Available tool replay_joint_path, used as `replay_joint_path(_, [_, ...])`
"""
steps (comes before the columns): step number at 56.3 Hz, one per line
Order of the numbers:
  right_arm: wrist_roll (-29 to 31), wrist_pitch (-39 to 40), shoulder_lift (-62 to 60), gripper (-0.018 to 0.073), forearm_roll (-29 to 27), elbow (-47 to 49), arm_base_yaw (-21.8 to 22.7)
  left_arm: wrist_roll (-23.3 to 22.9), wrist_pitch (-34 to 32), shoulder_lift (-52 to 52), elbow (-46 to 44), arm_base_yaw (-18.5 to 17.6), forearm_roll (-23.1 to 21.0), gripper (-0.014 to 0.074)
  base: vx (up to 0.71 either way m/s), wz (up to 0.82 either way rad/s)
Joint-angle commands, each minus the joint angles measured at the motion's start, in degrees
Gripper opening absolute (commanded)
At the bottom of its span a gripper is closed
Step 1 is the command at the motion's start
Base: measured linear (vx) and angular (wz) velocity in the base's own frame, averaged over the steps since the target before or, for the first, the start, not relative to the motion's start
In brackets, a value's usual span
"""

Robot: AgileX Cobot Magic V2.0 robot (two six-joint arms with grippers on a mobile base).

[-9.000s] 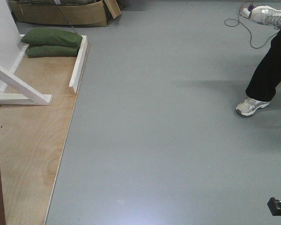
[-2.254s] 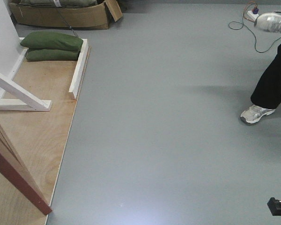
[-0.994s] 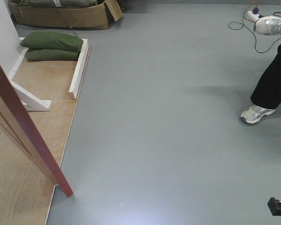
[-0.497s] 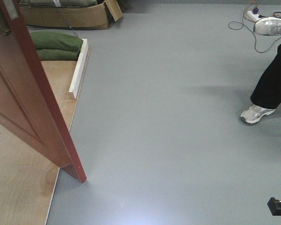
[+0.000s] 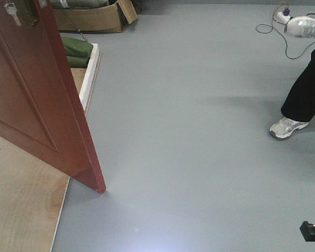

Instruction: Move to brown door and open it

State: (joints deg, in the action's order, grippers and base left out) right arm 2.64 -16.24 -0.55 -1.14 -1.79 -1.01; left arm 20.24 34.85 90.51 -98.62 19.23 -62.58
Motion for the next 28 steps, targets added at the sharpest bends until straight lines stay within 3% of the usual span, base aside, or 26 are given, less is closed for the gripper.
replay_joint_path(1, [0.32,4.72,-0.71,0.0000,0.38,-0.22,0.09,0.08,-2.25,-2.46,-1.92,-0.33,-2.92,-0.0003,0.00,0.00])
replay_joint_path(28, [0.32,4.72,-0.71,0.0000,0.38,-0.22,0.09,0.08,-2.25,-2.46,-1.92,-0.33,-2.92,-0.0003,0.01,-0.02])
